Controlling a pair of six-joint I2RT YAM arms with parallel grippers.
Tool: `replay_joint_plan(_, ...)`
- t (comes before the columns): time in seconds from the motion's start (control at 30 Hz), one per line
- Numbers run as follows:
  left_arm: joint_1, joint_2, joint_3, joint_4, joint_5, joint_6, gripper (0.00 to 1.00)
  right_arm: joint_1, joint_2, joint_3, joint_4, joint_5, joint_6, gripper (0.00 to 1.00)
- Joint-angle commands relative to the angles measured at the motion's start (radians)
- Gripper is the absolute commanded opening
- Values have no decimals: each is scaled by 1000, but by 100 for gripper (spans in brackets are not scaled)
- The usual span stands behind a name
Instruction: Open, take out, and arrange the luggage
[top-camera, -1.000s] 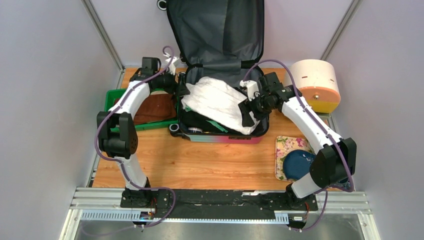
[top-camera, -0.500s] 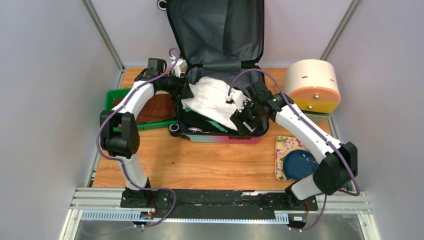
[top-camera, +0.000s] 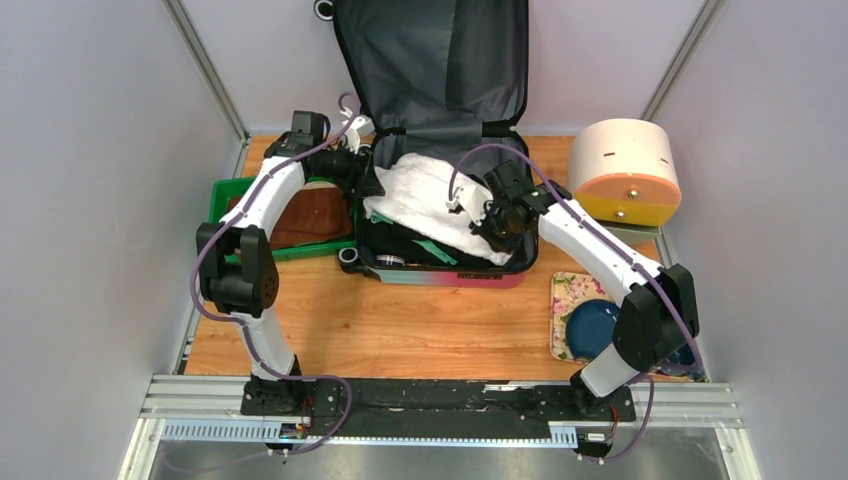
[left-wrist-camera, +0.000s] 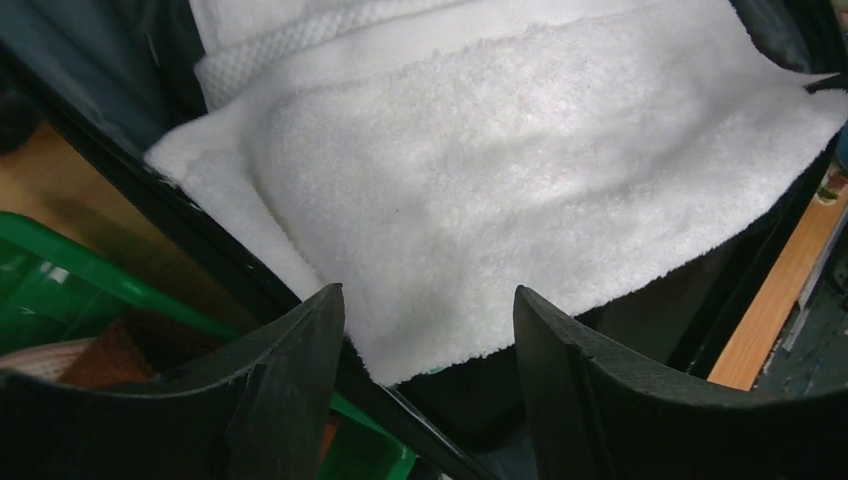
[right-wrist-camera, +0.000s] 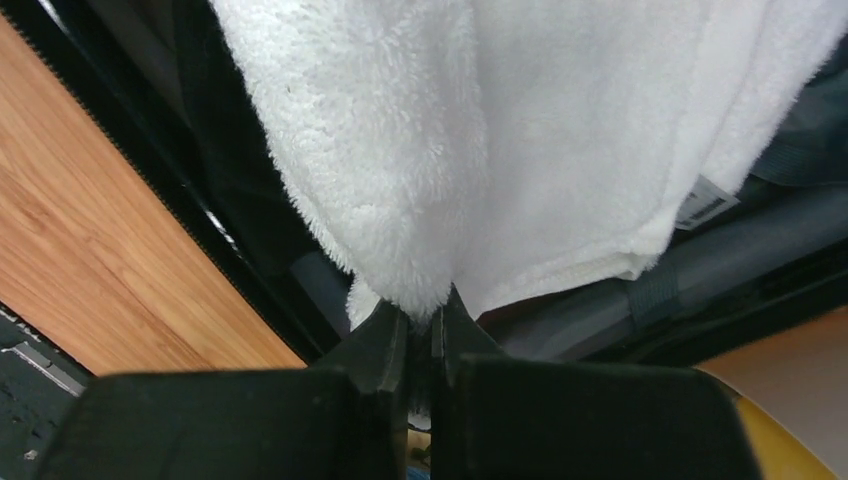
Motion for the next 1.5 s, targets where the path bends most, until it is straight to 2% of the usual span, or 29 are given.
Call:
replay_joint_plan(0.0, 36, -35, 97, -52, 79, 182, 71, -75, -25, 131, -18, 84, -25, 0)
replay_joint_plan(0.2, 51, -22, 157, -210, 147, 534, 68, -191, -8, 261, -34, 69, 11, 0)
replay_joint_plan(0.37, 47, -27, 83, -217, 184, 662, 62, -210, 13, 305, -24, 80, 47, 0)
replay_joint_plan(0.47, 31, -41, 19, -217, 181, 741, 55, -233, 28, 343, -15, 87, 99, 0)
replay_joint_plan(0.57, 13, -76, -55, -166, 174, 764, 53, -260, 45, 373, -20, 78, 126, 0)
replay_joint_plan(0.7, -13, -85, -81, -142, 179, 764, 54, -260, 47, 371, -26, 68, 133, 0)
replay_joint_plan(0.8, -38, -105, -113, -96, 168, 732, 62, -260, 47, 371, -26, 66, 138, 0)
replay_joint_plan(0.97, -78, -163, -249, 182, 103, 528, 65, -261, 41, 373, -26, 66, 142, 0)
replay_joint_plan(1.13, -136, -133, -245, 235, 3, 520, 66, -261, 32, 361, -21, 71, 150, 0)
replay_joint_plan(1.33, -148, -88, -216, 329, -128, 416, 55, -263, -5, 334, -15, 78, 142, 0)
replay_joint_plan(1.47, -147, -41, -164, 324, -140, 385, 49, -267, -19, 321, -4, 81, 141, 0)
